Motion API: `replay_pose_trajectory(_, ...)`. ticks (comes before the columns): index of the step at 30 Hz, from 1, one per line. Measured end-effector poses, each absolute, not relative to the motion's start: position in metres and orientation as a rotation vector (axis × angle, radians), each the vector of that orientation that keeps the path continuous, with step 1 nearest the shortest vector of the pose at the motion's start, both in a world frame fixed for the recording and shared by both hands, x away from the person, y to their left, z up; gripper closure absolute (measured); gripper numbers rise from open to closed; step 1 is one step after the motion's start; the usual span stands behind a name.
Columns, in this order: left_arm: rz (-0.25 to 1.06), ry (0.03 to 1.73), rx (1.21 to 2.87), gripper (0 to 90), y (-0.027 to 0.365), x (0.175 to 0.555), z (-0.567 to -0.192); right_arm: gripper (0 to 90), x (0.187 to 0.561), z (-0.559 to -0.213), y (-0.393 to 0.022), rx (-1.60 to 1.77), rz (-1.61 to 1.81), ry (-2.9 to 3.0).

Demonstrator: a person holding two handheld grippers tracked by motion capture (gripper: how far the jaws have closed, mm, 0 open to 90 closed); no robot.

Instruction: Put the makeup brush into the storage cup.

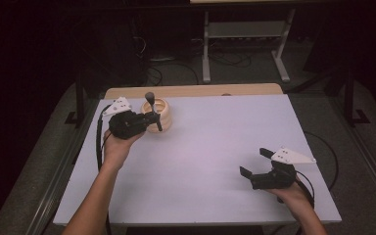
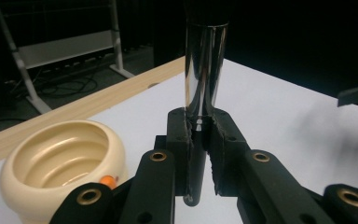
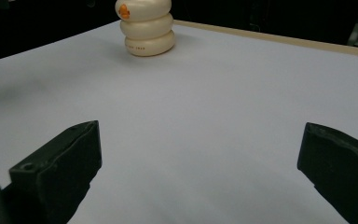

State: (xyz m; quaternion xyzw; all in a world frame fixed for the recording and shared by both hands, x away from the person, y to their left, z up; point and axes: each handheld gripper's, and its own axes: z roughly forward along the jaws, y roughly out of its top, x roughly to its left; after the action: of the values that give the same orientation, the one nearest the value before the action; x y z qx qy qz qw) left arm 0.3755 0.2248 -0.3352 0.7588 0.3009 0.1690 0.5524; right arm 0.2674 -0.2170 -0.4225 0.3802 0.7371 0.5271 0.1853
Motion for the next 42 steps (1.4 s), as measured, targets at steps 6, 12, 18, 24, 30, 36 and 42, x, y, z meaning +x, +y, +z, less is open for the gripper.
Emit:
replay_pose_trajectory(6,0.429,0.738,1.774,79.7,0.228,0.385,-0.334,0.0,0.267,-0.422,-0.218,1.079,1.484,2.077)
replay_pose_trajectory(12,0.462,0.76,1.764,79.8,0.229,0.393,-0.334,0.0,0.267,-0.422,-0.219,1.072,1.484,2.076)
replay_pose_trajectory(18,0.48,0.774,1.755,79.8,0.231,0.402,-0.331,0.0,0.267,-0.422,-0.22,1.078,1.48,2.074)
replay_pose_trajectory(24,0.506,0.783,1.748,79.7,0.234,0.41,-0.331,0.0,0.267,-0.422,-0.22,1.069,1.475,2.076)
replay_pose_trajectory(30,0.532,0.807,1.726,79.7,0.237,0.418,-0.331,0.0,0.267,-0.422,-0.22,1.079,1.478,2.073)
replay_pose_trajectory(36,0.551,0.82,1.726,79.7,0.238,0.427,-0.334,0.0,0.268,-0.423,-0.22,1.075,1.471,2.078)
replay_pose_trajectory(42,0.55,0.843,1.717,79.7,0.243,0.435,-0.339,0.0,0.268,-0.423,-0.221,1.076,1.472,2.078)
